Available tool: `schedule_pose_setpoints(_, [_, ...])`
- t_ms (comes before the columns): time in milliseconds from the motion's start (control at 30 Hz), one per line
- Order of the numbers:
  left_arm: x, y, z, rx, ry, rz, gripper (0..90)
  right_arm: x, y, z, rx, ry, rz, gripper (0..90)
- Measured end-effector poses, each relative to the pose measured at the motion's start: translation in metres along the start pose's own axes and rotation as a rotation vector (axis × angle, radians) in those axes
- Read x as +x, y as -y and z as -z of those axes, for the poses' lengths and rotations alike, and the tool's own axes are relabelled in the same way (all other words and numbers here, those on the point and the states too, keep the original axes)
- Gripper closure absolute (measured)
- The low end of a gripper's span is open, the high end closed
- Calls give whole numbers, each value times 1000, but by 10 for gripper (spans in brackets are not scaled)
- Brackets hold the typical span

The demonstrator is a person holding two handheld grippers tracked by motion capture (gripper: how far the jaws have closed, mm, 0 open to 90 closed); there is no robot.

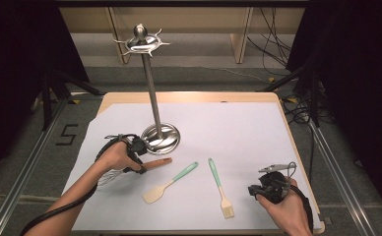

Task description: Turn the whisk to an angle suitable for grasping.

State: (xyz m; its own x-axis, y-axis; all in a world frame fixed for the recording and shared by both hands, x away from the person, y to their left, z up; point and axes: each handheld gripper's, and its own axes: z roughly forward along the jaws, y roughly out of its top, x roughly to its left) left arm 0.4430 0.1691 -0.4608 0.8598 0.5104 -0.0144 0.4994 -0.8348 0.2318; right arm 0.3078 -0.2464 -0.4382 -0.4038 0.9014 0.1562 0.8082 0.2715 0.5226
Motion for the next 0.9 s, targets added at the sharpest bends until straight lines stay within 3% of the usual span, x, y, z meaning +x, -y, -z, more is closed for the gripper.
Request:
schedule_pose_setpoints(133, [-5,0,1,7,-20,-64,670,0,0,1,1,1,-1,816])
schedule_pose_setpoints(233, [-9,2,3,-15,-37,-51,678,0,0,0,-5,2,-3,811])
schedule_pose_setpoints(367, [-12,7,11,-111,-66,-10,680,0,1,-2,-48,-27,-7,800])
schedule_pose_setpoints(400, [-14,8,15,-134,-70,1,680,-1,0,0,-28,-52,4,797])
schedule_pose_setpoints(433, [-14,10,18,-164,-81,4,681,-2,-1,-1,-41,-55,25,794])
schedule_pose_setpoints(467, [-16,11,21,-190,-83,24,681,-1,-1,1,-29,-44,14,792])
schedule_pose_setpoints(567, [-20,15,30,-279,-101,41,681,0,-3,1,-61,-55,9,785])
schedule_pose_setpoints(600, [-23,16,34,-297,-106,58,681,3,-2,-1,-114,-15,-2,784])
schedule_pose_setpoints(633, [-25,17,37,-329,-109,72,682,1,-4,3,-73,-62,16,781])
schedule_pose_setpoints(667, [-26,18,41,-354,-112,82,682,3,-4,4,-68,-67,-6,778])
schedule_pose_setpoints(700, [-28,20,43,-401,-120,97,682,3,-5,5,-88,-5,38,776])
schedule_pose_setpoints(733, [-31,21,46,-427,-123,105,682,9,-6,7,-92,-35,-38,773])
schedule_pose_setpoints(767, [-32,23,48,-466,-125,119,682,9,-6,7,-92,-35,-38,773])
schedule_pose_setpoints(833, [-35,25,51,-536,-137,150,682,5,-10,6,-151,-34,60,768])
schedule_pose_setpoints(867, [-37,26,55,-577,-150,163,682,13,-12,9,-162,-52,-3,765])
schedule_pose_setpoints(900, [-37,26,55,-577,-150,163,682,13,-12,9,-162,-52,-3,765])
